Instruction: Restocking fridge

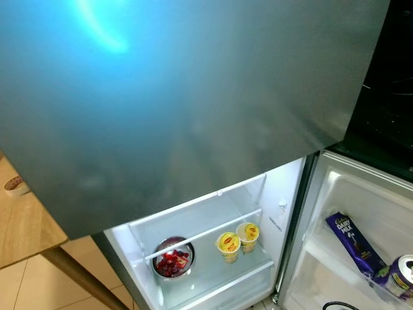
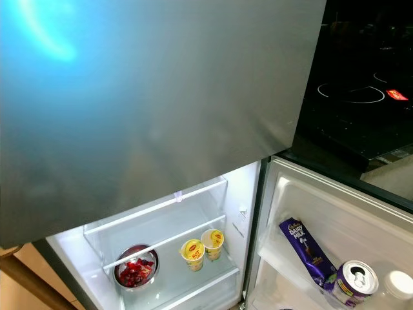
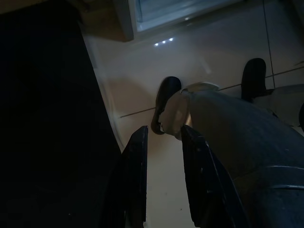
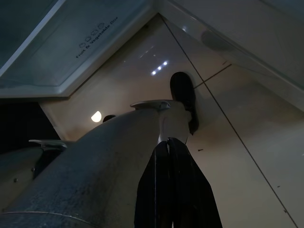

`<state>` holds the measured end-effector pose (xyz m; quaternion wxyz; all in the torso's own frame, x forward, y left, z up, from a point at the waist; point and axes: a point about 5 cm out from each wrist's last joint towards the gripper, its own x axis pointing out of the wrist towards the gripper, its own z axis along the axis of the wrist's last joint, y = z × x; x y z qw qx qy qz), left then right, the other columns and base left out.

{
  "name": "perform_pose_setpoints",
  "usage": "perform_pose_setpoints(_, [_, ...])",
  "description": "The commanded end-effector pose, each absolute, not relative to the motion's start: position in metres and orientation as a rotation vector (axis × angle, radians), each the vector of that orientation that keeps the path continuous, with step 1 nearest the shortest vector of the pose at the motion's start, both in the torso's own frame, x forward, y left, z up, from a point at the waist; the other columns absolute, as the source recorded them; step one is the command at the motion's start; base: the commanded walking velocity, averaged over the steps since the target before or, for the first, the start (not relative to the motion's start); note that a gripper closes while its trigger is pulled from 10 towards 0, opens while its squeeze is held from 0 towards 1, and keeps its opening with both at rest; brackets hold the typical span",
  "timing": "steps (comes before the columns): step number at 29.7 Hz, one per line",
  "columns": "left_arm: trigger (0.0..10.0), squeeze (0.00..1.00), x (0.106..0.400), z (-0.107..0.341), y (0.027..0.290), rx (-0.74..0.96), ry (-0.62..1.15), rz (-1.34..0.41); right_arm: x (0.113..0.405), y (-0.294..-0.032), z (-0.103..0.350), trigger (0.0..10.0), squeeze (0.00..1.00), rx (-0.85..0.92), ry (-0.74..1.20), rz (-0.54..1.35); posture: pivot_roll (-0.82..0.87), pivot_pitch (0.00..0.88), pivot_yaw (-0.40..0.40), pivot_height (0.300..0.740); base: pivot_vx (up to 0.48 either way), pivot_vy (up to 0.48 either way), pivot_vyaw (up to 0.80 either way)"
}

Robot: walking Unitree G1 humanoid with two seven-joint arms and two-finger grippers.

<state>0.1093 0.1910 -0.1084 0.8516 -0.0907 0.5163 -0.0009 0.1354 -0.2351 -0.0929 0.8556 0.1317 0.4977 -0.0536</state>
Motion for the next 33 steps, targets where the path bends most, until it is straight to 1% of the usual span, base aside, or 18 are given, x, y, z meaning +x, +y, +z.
perform_pose_setpoints(1, [10.0, 0.0, 0.1031, -0.1101, 0.1928, -0.182, 1.111, 0.001, 0.1348, -0.2324, -0.0939, 10.0, 0.0, 0.275, 1.056, -0.102, -0.09, 0.014, 0.009, 0.74, -0.48, 0.0, 0.0])
perform_pose_setpoints(25, [10.0, 0.0, 0.1013, -0.1104, 0.194, -0.185, 1.116, 0.008, 0.1335, -0.2315, -0.0945, 10.0, 0.0, 0.281, 1.061, -0.099, -0.08, 0.02, 0.011, 0.74, -0.47, 0.0, 0.0])
perform_pose_setpoints(33, [10.0, 0.0, 0.1007, -0.1098, 0.1972, -0.183, 1.109, 0.009, 0.133, -0.232, -0.0945, 10.0, 0.0, 0.281, 1.062, -0.1, -0.09, 0.019, 0.009, 0.74, -0.04, 0.0, 0.0])
